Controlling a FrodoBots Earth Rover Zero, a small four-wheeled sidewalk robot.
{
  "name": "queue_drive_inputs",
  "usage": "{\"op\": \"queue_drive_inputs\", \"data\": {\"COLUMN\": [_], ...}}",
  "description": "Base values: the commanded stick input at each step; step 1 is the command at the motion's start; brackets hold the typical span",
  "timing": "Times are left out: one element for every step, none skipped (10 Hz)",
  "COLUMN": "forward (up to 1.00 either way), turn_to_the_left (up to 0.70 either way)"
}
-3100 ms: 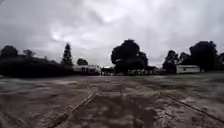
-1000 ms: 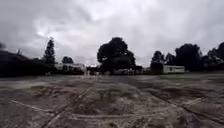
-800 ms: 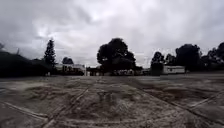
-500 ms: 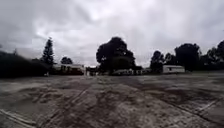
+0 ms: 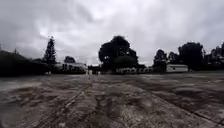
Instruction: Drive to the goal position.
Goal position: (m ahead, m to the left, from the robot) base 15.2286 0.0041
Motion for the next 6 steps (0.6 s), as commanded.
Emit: {"op": "queue_drive_inputs", "data": {"forward": [0.69, 0.7, 0.7, 0.7, 0.7, 0.7], "turn_to_the_left": [0.0, 0.0, 0.0, 0.0, 0.0, 0.0]}}
